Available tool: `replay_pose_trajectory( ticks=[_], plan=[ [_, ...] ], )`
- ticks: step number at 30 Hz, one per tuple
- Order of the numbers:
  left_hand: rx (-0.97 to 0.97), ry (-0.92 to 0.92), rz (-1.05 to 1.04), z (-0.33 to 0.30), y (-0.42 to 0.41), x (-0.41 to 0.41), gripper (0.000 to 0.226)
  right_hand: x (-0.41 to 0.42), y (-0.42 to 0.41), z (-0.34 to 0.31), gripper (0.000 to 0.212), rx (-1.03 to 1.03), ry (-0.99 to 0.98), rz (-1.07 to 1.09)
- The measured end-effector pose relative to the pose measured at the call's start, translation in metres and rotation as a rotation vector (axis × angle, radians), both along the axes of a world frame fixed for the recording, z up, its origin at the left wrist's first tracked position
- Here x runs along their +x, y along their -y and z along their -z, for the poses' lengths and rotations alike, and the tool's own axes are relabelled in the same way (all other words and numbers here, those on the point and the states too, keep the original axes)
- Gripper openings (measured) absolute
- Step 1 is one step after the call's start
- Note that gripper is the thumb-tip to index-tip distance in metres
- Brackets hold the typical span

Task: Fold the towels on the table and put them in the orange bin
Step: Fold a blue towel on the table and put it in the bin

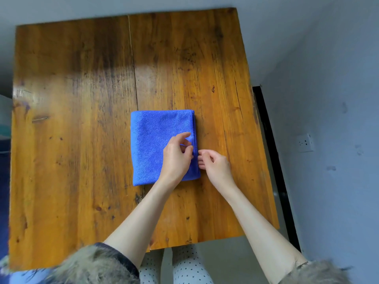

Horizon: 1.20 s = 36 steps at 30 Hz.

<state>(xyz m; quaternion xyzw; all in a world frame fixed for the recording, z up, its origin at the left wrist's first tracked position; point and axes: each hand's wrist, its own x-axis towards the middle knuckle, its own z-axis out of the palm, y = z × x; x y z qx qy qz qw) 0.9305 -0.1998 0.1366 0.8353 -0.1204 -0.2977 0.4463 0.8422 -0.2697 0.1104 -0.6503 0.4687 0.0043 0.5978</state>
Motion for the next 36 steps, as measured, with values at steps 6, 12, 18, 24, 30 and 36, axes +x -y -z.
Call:
replay_pose_trajectory(
  ticks=[6, 12, 18, 24, 30, 36],
  plan=[
    [-0.028, 0.525, 0.025, -0.001, -0.049, 0.008, 0.033, 0.015, -0.001, 0.001, 0.026, -0.113, -0.062, -0.036],
    [0.292, 0.700, 0.173, 0.027, -0.093, 0.016, 0.039, 0.029, -0.005, 0.000, 0.019, -0.286, -0.131, -0.115],
    [0.559, 0.618, 0.390, 0.044, -0.096, 0.011, 0.056, 0.037, -0.002, -0.003, 0.008, -0.185, -0.226, -0.130],
    [0.427, 0.661, 0.362, 0.035, -0.093, 0.024, 0.054, 0.046, -0.012, -0.015, 0.023, -0.575, -0.178, -0.023],
    [0.388, 0.786, 0.382, 0.042, -0.071, 0.065, 0.055, 0.071, -0.005, 0.010, 0.053, -1.044, -0.093, -0.611],
    [0.481, 0.771, 0.389, 0.059, -0.064, 0.076, 0.062, 0.076, 0.012, 0.038, 0.057, -0.961, -0.039, -0.614]
  ],
)
